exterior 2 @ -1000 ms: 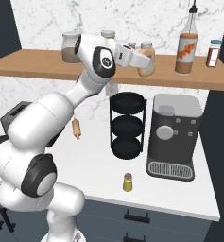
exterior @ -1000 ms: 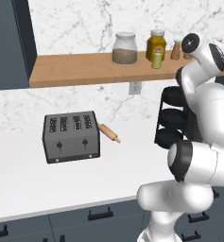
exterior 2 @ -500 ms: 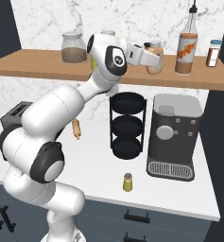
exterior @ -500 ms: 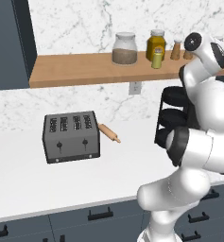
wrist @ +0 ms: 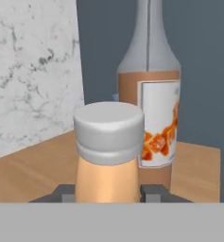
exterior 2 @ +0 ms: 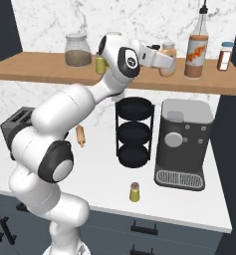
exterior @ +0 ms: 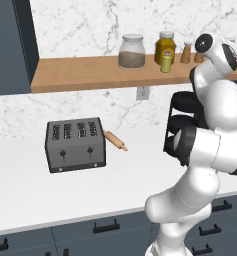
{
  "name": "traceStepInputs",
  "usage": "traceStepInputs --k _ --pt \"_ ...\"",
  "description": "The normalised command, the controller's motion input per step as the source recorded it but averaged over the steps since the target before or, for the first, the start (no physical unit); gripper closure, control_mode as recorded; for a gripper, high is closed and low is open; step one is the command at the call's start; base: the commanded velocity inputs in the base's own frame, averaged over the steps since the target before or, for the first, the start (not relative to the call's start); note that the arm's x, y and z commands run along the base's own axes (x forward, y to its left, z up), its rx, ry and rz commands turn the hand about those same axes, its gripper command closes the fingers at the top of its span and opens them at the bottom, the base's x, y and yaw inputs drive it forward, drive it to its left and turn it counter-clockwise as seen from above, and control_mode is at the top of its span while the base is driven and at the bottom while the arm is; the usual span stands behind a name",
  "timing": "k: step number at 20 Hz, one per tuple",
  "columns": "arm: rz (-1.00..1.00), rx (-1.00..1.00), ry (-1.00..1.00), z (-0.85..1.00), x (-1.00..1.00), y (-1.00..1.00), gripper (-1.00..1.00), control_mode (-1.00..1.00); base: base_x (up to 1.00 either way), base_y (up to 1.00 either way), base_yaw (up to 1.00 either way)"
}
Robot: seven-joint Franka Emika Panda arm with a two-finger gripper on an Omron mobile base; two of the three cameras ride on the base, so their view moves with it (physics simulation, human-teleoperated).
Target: Put the shaker and condiment bottle from the counter next to their counterparts in the cabinet.
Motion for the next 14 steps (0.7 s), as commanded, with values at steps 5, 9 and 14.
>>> traceStepInputs --k 5,9,14 --pt "0.0 0.0 0.01 -0.09 0.2 -0.14 1.0 -1.0 0.0 0.0 0.0" --pt "0.0 0.0 0.05 -0.25 0.17 -0.18 1.0 -1.0 0.0 0.0 0.0" --pt "0.0 0.0 0.03 -0.26 0.13 -0.13 1.0 -1.0 0.0 0.0 0.0"
